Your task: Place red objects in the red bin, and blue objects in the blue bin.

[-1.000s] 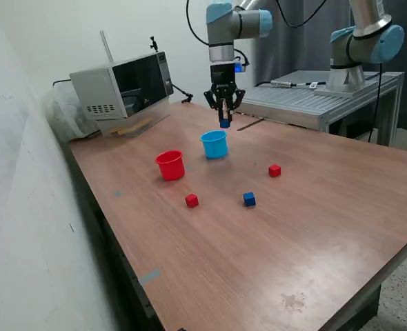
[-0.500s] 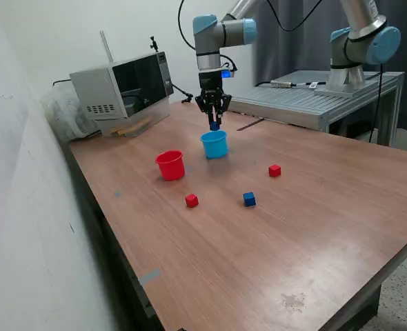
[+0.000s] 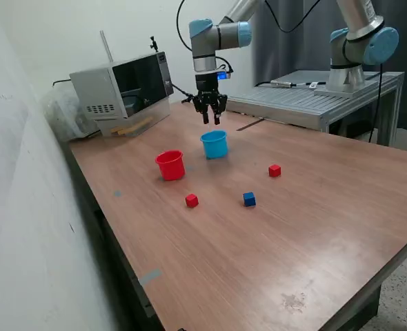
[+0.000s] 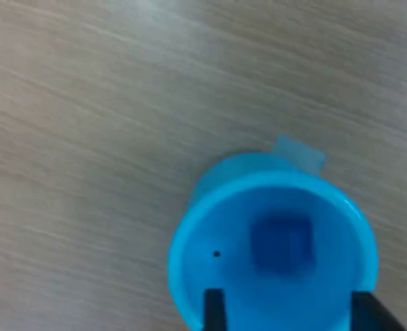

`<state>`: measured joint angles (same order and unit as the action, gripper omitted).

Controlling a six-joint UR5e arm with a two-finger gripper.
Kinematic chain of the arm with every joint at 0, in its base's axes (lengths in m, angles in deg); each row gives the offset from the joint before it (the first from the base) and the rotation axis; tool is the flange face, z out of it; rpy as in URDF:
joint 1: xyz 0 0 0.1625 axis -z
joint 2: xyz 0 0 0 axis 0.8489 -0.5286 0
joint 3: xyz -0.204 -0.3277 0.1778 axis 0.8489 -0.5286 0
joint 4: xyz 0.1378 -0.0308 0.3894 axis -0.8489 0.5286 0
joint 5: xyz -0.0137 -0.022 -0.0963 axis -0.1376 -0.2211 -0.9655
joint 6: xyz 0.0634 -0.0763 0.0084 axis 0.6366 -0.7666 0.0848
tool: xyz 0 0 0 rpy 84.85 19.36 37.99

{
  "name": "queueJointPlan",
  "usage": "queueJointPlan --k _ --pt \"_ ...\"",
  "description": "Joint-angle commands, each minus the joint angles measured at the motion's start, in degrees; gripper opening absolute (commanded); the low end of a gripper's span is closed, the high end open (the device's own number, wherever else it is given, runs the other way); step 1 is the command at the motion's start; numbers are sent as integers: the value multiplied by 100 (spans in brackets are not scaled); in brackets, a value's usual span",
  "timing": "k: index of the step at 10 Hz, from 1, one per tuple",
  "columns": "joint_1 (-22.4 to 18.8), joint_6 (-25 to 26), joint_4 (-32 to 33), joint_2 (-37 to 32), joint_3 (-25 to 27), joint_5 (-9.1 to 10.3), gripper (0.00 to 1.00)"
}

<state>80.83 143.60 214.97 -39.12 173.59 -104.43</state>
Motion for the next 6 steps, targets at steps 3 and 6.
queueJointPlan --k 3,6 --pt "-102 83 -165 -407 152 -26 100" --pt "-1189 1484 -772 -1714 179 -43 100"
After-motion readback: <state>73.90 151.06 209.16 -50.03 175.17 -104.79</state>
